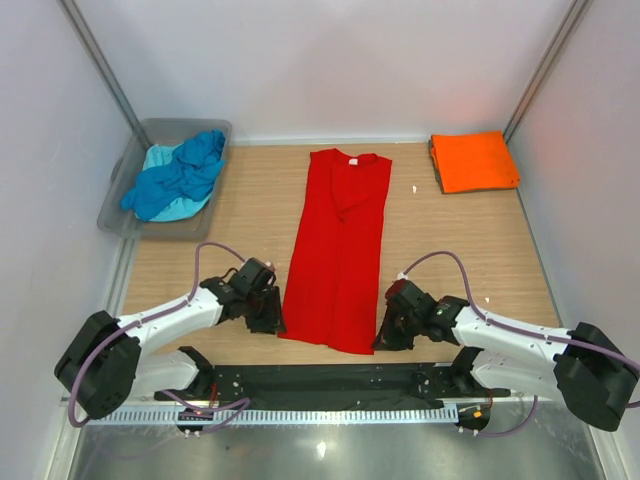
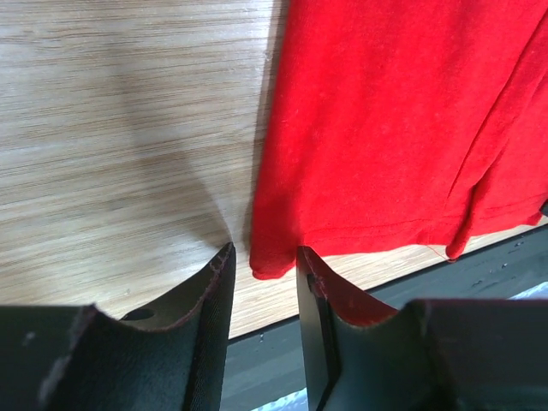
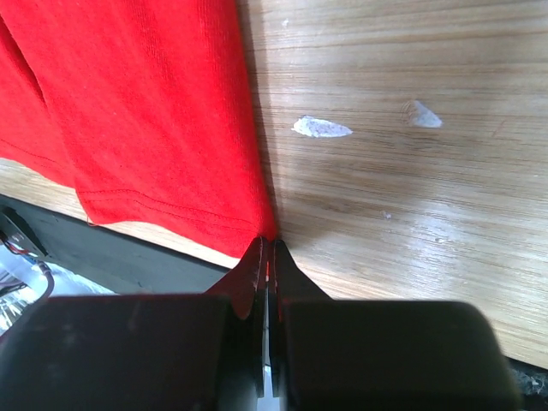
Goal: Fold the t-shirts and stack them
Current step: Fold the tshirt
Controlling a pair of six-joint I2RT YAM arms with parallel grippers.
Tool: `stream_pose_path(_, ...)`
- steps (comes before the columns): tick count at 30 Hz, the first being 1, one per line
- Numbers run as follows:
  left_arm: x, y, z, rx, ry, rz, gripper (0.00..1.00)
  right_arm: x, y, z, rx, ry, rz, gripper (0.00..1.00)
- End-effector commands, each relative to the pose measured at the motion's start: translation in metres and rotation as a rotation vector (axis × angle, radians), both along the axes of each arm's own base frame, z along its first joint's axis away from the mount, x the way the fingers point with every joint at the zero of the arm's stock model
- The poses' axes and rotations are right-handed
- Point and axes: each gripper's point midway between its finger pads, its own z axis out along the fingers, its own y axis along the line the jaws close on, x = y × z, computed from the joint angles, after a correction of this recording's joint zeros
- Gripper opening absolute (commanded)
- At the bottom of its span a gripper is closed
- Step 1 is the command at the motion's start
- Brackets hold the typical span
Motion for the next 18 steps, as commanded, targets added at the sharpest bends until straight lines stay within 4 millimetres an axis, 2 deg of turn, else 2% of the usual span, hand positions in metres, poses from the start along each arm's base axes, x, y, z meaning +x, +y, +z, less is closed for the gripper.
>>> stream_pose_path(1, -0.004, -0.001, -0.006, -0.009, 0.014, 0.007, 0.35, 0.001, -0.003, -0.001, -0.006, -0.018, -0.012, 0.01)
stream_pose_path(10, -0.005, -0.007, 0.006, -0.068, 0.002, 0.013, 0.37, -0.001, -0.025, -0.001, -0.099, -0.040, -0.028, 0.01)
stream_pose_path(18, -0.012, -0.014, -0.007, -0.104, 0.041, 0.020, 0.35, 0.000, -0.025, -0.001, -0.096, -0.045, -0.028, 0.01)
